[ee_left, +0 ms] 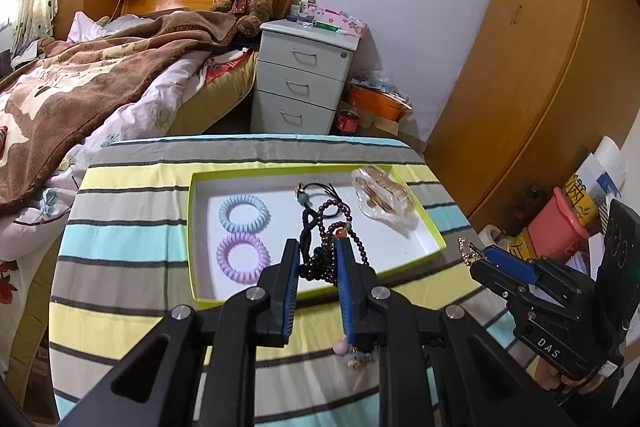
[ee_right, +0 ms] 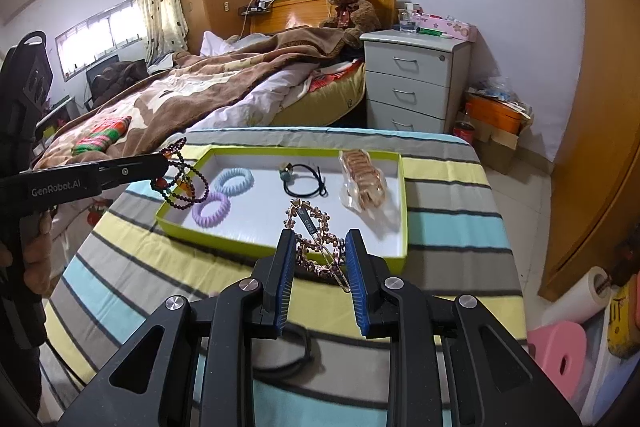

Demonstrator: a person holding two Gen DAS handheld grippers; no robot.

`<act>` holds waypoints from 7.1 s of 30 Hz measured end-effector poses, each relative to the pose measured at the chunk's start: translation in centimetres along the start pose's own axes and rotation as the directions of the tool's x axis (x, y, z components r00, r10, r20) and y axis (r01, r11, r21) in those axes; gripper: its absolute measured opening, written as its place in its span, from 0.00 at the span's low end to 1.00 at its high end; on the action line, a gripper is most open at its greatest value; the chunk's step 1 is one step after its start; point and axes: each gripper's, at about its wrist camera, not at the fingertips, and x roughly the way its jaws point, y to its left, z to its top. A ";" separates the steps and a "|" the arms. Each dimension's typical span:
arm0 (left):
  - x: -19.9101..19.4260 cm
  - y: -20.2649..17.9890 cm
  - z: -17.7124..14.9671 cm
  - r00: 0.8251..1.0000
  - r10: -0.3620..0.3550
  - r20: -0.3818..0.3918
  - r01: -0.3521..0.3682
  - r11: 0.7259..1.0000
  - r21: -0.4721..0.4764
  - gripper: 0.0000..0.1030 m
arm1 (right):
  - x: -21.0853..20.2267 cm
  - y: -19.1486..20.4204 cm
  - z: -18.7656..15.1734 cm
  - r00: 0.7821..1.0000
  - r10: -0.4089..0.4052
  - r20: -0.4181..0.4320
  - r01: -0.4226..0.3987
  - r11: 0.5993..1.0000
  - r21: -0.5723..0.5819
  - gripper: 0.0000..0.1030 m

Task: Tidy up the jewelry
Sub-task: 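Carry the bracelet and rhinestone clip into the green box and open both tools, then withdraw both tools from the box toward the black watch band and bear hair tie, then grasp the black watch band with the right tool while the left tool grasps the bear hair tie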

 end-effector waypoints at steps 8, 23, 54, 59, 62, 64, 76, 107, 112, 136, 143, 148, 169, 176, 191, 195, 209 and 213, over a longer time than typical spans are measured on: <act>2.4 1.1 2.1 1.000 -0.007 -0.011 0.007 1.000 -0.020 0.19 | 2.8 -0.2 1.9 1.000 0.012 -0.020 -0.012 1.000 0.006 0.25; 8.0 1.7 2.9 0.995 -0.018 -0.098 0.014 0.999 -0.037 0.19 | 8.7 -0.2 2.5 0.993 0.029 -0.111 -0.030 1.000 -0.006 0.25; 12.8 1.9 1.7 0.981 0.032 -0.193 -0.037 0.999 -0.026 0.19 | 12.7 -0.5 1.6 0.978 -0.034 -0.204 0.022 0.998 -0.064 0.25; 12.9 2.0 1.6 0.980 0.056 -0.193 -0.060 0.998 -0.016 0.19 | 12.9 -0.5 1.5 0.976 -0.053 -0.210 0.039 0.997 -0.073 0.26; 13.0 2.0 1.5 0.978 0.069 -0.198 -0.073 0.997 -0.013 0.19 | 13.0 -0.5 1.3 0.975 -0.056 -0.215 0.040 0.996 -0.076 0.26; 13.1 2.0 1.4 0.977 0.069 -0.200 -0.072 0.997 -0.011 0.19 | 13.0 -0.5 1.3 0.975 -0.057 -0.216 0.041 0.996 -0.078 0.26; 13.2 2.1 1.3 0.975 0.073 -0.209 -0.079 0.997 -0.018 0.21 | 13.1 -0.6 1.1 0.975 -0.045 -0.218 0.030 0.997 -0.072 0.26; 9.2 0.6 0.6 0.985 0.078 -0.154 -0.079 0.997 -0.001 0.45 | 8.3 -0.6 1.1 0.991 -0.024 -0.135 0.022 1.000 -0.015 0.33; 7.0 0.1 0.0 0.990 0.067 -0.120 -0.067 0.998 0.007 0.48 | 6.3 -0.8 0.2 0.994 -0.010 -0.109 0.010 1.000 -0.001 0.33; 2.6 1.0 -6.2 0.991 0.028 -0.129 -0.036 0.998 -0.059 0.50 | 3.6 -0.3 -6.0 0.979 0.064 -0.195 -0.068 0.998 -0.014 0.34; 2.1 1.5 -7.2 0.991 0.028 -0.134 -0.038 0.997 -0.073 0.50 | 4.3 0.9 -6.5 0.970 0.030 -0.240 -0.042 0.998 -0.047 0.34; 1.9 1.7 -7.6 0.990 0.029 -0.139 -0.040 0.996 -0.079 0.50 | 4.2 1.2 -6.8 0.967 0.012 -0.255 -0.023 0.999 -0.037 0.34; 1.9 0.5 -8.4 0.987 0.018 -0.157 -0.029 0.997 -0.066 0.50 | 2.1 -0.3 -6.9 0.978 0.000 -0.210 0.001 1.000 0.003 0.10; 2.4 -0.2 -8.6 0.985 0.009 -0.175 -0.018 0.999 -0.052 0.50 | 1.3 -1.6 -7.1 0.981 -0.010 -0.192 0.017 0.999 0.032 0.10; 3.8 -1.7 -9.0 0.978 -0.008 -0.211 0.003 1.000 -0.024 0.52 | 0.6 -2.8 -8.6 0.974 -0.010 -0.225 0.041 0.990 0.134 0.35; 4.1 -1.7 -9.1 0.976 -0.008 -0.217 0.003 1.000 -0.026 0.52 | 0.8 -2.5 -8.8 0.974 -0.018 -0.228 0.054 0.986 0.155 0.35; 4.6 -2.3 -9.2 0.974 -0.007 -0.228 0.005 1.000 -0.010 0.52 | 1.0 -2.0 -8.4 0.973 -0.076 -0.218 0.102 0.989 0.111 0.10; 4.7 -2.7 -9.3 0.973 -0.008 -0.232 0.009 1.000 0.003 0.52 | 0.8 -2.6 -8.5 0.974 -0.080 -0.212 0.108 0.986 0.125 0.10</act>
